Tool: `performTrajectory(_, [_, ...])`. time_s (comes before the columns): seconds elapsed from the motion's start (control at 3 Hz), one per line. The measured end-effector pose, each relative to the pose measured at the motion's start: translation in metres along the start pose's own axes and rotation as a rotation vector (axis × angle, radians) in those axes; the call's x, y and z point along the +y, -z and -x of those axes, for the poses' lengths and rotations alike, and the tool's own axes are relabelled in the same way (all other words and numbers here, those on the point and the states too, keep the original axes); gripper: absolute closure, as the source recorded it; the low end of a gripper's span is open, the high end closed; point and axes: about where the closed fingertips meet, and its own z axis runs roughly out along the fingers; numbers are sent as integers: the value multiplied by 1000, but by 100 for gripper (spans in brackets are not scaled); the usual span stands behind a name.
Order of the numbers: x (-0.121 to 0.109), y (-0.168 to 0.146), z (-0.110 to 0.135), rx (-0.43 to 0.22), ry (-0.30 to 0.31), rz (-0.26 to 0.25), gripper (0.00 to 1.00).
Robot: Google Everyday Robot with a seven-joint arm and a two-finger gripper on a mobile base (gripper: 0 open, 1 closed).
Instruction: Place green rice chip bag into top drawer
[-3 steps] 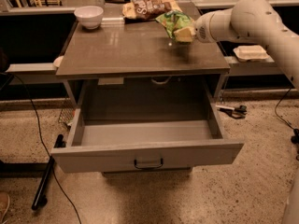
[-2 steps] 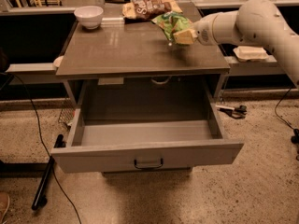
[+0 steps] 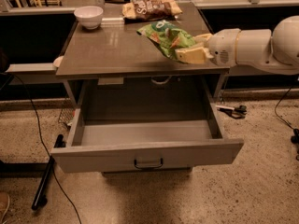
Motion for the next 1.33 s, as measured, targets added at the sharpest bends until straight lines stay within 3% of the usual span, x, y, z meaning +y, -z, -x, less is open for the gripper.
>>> performTrajectory(0.33, [42,22,4,-41,59,106,100])
performTrajectory(0.67, [42,22,4,-41,59,106,100])
performTrajectory(1.0, [67,13,-3,-25,106,174,100])
performTrajectory(1.33, [107,1,-26,73,167,268,100])
